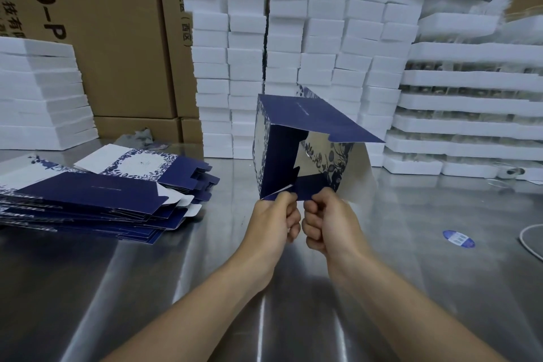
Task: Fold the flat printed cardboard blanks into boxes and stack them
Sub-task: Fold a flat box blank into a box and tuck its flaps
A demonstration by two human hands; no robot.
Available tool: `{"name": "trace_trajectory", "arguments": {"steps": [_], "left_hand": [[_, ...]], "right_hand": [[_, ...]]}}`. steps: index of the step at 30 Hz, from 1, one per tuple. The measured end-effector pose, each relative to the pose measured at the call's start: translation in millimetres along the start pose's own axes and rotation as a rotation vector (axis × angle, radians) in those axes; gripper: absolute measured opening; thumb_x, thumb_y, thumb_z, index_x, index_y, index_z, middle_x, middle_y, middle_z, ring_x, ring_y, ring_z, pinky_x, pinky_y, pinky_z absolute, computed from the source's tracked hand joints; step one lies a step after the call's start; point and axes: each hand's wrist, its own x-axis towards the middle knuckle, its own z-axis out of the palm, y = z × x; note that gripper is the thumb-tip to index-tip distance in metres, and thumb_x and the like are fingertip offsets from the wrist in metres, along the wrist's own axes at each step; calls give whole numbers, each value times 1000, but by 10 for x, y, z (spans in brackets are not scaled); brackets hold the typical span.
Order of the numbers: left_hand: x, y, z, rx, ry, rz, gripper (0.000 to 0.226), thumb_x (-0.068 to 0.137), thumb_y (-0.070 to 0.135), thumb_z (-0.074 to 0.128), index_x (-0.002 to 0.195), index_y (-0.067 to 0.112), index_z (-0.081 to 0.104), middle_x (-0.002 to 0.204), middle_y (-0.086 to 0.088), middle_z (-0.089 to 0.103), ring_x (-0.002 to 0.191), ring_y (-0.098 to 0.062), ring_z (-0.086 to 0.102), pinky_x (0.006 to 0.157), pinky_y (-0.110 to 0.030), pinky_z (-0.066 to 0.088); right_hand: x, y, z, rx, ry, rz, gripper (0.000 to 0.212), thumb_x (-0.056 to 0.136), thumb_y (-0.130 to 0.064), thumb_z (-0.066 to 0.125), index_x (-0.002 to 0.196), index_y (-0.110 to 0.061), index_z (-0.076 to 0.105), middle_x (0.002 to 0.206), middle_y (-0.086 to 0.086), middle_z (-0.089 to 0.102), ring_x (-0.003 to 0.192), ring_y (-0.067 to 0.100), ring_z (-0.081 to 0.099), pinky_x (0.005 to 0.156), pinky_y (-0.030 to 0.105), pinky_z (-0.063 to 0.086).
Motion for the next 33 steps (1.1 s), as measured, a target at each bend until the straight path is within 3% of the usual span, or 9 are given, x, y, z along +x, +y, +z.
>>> {"name": "trace_trajectory", "arguments": {"steps": [3, 7, 13, 27, 33], "left_hand": [[21, -35, -5, -32, -21, -36, 43, 103, 27, 52, 62, 19, 38, 57, 0, 33, 50, -13, 37, 58, -27, 36], [37, -63, 4, -55, -29, -40, 29, 102, 23, 52, 77, 10, 52, 56, 0, 35, 50, -12, 36, 52, -23, 35], [35, -61, 17, -80, -58, -110, 51, 101, 31, 57, 52, 28, 43, 55, 3, 37, 48, -12, 42, 57, -29, 33], [29, -8, -26, -148, -24, -196, 39, 102, 24, 49, 65, 23, 38, 52, 6, 32, 47, -13, 39, 55, -30, 27], [64, -31, -50, -263, -86, -283, 38, 101, 22, 49, 65, 25, 39, 57, 6, 30, 48, -11, 40, 54, -27, 28]], "right_hand": [[7, 15, 10, 0, -7, 11, 34, 98, -19, 39, 64, -21, 38, 54, -4, 24, 47, 13, 20, 38, 22, 22], [-16, -14, 17, -19, -45, 40, 40, 97, -22, 43, 57, -21, 42, 46, -4, 36, 42, 11, 27, 42, 23, 22], [-8, -29, 23, 19, 102, 15, 38, 103, -22, 39, 66, -17, 39, 48, -5, 29, 37, 10, 24, 36, 21, 24], [60, -71, -85, -89, 213, -11, 27, 100, -20, 38, 73, -21, 37, 51, -7, 27, 40, 11, 21, 35, 22, 18], [49, -55, -104, -131, 151, 11, 35, 102, -35, 50, 72, -17, 50, 52, -3, 36, 42, 13, 32, 38, 22, 24]]}}
